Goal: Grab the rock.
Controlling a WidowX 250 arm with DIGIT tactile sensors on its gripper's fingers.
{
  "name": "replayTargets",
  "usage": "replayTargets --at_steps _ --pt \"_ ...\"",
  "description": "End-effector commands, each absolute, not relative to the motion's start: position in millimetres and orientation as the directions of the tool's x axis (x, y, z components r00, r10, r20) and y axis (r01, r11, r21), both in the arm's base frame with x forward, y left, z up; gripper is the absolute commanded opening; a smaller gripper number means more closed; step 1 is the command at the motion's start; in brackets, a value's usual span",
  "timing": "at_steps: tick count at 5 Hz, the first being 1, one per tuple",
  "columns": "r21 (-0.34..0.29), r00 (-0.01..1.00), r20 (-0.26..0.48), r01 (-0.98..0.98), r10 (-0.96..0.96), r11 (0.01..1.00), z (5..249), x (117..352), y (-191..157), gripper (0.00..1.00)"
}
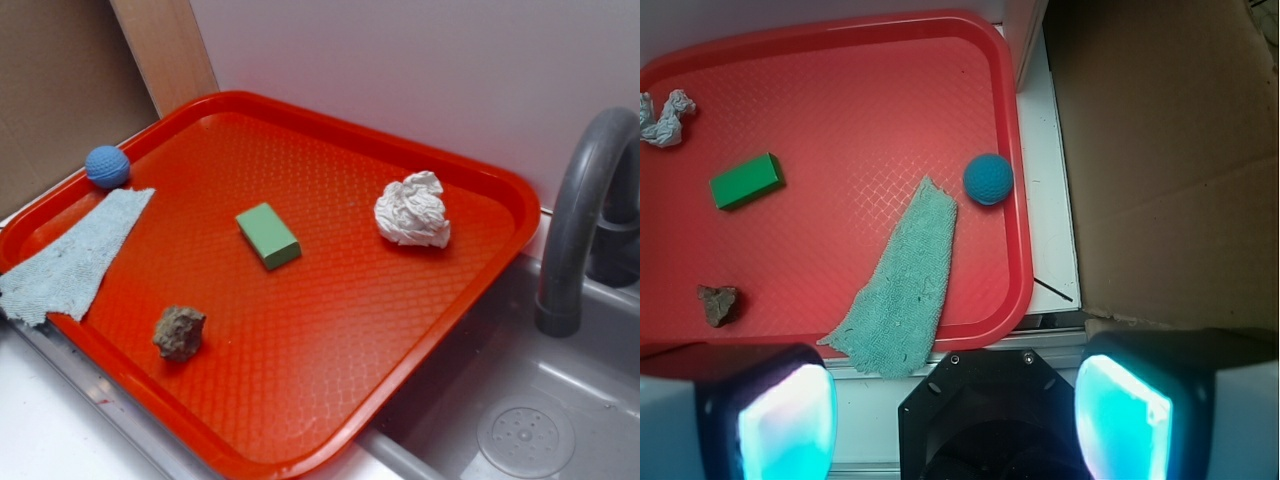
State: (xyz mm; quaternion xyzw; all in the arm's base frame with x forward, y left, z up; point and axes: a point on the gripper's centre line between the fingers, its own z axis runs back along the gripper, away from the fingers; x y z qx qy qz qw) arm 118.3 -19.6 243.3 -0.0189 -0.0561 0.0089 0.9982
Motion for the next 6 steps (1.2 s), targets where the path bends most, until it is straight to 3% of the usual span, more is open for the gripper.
replayTargets --at_steps 1,3,5,6 --pt "-0.039 0.994 0.112 -0.016 0.02 0.999 243 118 -20 1.0" --pt "-0.052 0.981 0.182 -0.056 0.065 0.997 244 144 -61 1.0" --pt "-0.173 0.99 0.139 0.058 -0.034 0.983 223 160 -139 1.0" --pt "-0.179 0.993 0.105 0.079 -0.061 0.981 204 151 -167 1.0"
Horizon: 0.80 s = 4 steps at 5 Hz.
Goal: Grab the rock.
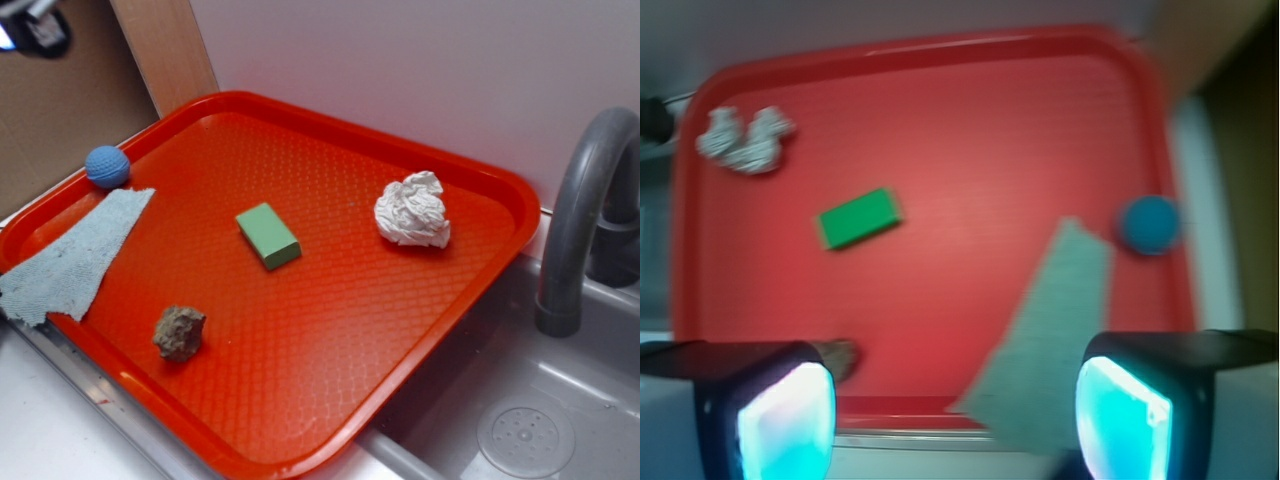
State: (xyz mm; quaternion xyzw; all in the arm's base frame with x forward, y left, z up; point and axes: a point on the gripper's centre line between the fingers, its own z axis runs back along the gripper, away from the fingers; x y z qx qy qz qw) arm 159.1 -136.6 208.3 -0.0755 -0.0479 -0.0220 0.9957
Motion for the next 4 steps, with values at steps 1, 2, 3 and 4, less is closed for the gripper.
replayTargets --at_steps 1,2,3,4 --pt "-0.171 0.996 0.043 0.08 -0.074 0.982 172 144 -181 1.0" --pt "-0.142 0.996 -0.021 0.077 -0.081 0.987 141 144 -192 1.0" --pt "-0.129 0.994 -0.045 0.09 -0.096 0.988 117 148 -204 1.0" --pt "-0.126 0.986 -0.07 0.14 -0.149 0.982 92 146 -223 1.0"
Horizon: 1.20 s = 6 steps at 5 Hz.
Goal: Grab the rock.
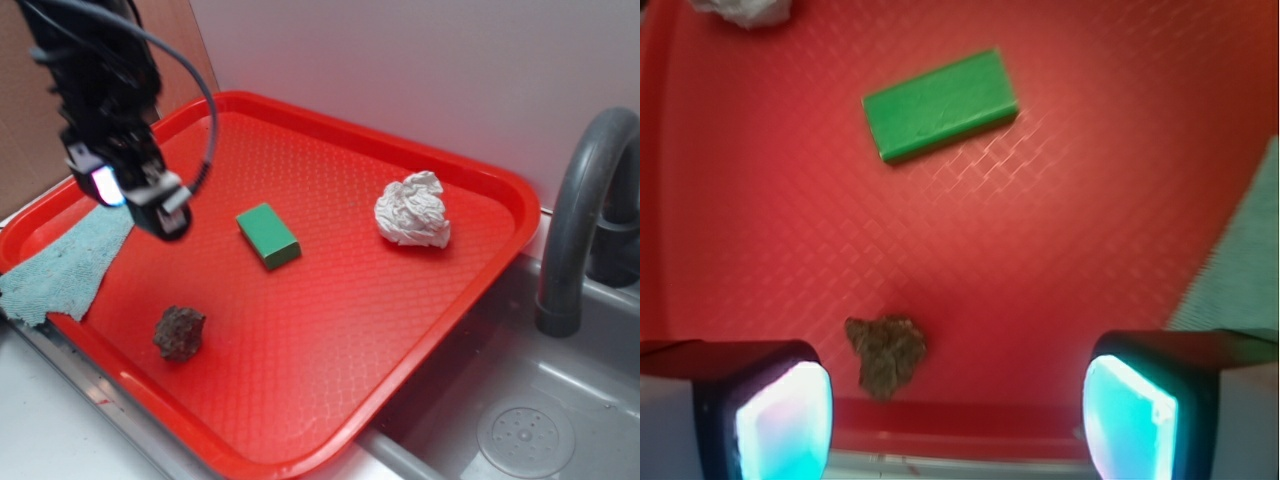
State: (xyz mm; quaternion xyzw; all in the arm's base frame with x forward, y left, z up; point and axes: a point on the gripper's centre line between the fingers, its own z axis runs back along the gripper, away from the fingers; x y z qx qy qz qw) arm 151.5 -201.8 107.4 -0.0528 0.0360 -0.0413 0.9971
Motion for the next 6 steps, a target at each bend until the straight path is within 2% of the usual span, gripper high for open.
replayTargets --at_steps 1,2,4,5,6 --pt "-0.11 0.977 -0.097 0.18 -0.191 0.977 78 138 -235 1.0" --pt "-0.1 0.971 -0.128 0.189 -0.2 0.977 62 132 -239 1.0" --pt "-0.032 0.963 -0.198 0.181 -0.183 0.983 40 134 -232 1.0" --pt "-0.029 0.959 -0.211 0.185 -0.187 0.982 37 132 -231 1.0" --pt "-0.016 0.959 -0.199 0.202 -0.201 0.979 37 137 -231 0.0"
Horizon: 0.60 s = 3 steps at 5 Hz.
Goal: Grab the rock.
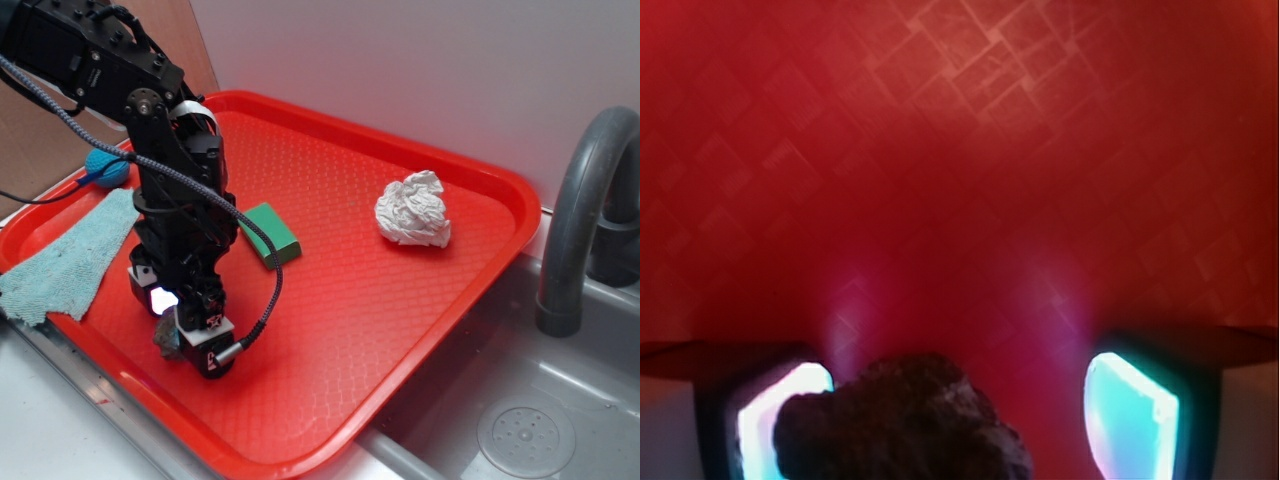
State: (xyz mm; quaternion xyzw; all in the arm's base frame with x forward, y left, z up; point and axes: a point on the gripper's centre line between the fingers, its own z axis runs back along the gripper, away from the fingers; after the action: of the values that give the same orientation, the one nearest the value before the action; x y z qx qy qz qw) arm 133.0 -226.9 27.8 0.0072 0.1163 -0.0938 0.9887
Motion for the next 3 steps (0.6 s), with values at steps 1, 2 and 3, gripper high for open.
replayTargets --at_steps 1,2,3 --pt "-0.008 0.962 -0.196 0.195 -0.193 0.981 42 137 -228 0.0" --pt "-0.001 0.968 -0.18 0.176 -0.173 0.984 51 140 -222 0.0" --pt "-0.035 0.984 -0.133 0.118 -0.122 0.992 76 164 -204 0.0"
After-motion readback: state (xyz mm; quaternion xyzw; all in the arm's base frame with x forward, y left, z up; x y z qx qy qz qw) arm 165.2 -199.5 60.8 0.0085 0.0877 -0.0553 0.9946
